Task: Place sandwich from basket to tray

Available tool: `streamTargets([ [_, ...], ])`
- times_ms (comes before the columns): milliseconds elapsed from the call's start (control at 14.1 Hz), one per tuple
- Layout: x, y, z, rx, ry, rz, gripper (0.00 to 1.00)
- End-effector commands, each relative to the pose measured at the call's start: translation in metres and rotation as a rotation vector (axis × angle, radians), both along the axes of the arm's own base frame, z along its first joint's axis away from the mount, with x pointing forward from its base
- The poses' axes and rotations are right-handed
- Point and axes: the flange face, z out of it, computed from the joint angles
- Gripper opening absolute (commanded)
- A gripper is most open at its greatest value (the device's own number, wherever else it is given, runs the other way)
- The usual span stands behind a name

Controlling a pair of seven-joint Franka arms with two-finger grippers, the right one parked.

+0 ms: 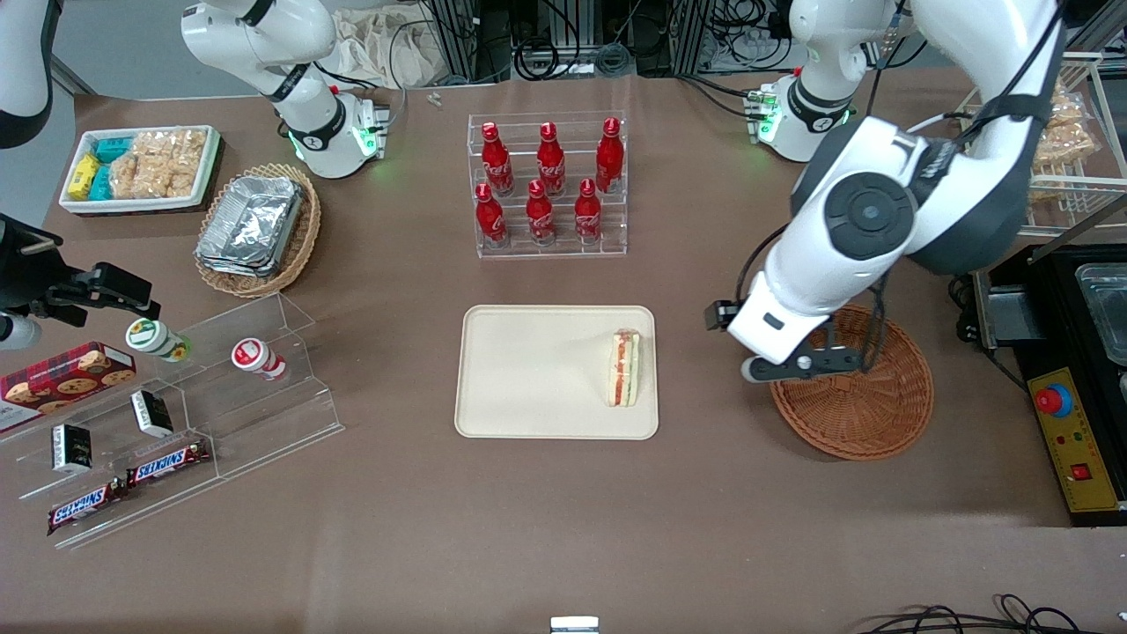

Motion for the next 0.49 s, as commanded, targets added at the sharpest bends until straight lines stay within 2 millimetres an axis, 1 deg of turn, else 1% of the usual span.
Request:
streamTargets([
  [0,-0.018,0.026,0.012,0.047,0.001,-0.078,1.0],
  [71,-0.023,0.035,0.016,0.042,0.007,-0.099,1.0],
  [141,-0.027,0.052,0.021,0.029,0.011,-0.125,1.0],
  [212,-0.03,0.074,0.026,0.017,0.017,-0.155,1.0],
  [283,-0.033,0.101,0.031,0.008,0.019,-0.19,1.0],
  [354,-0.039,0.123,0.029,0.009,0.026,-0.24,1.0],
  [424,-0.039,0.15,0.031,0.009,0.023,-0.275,1.0],
])
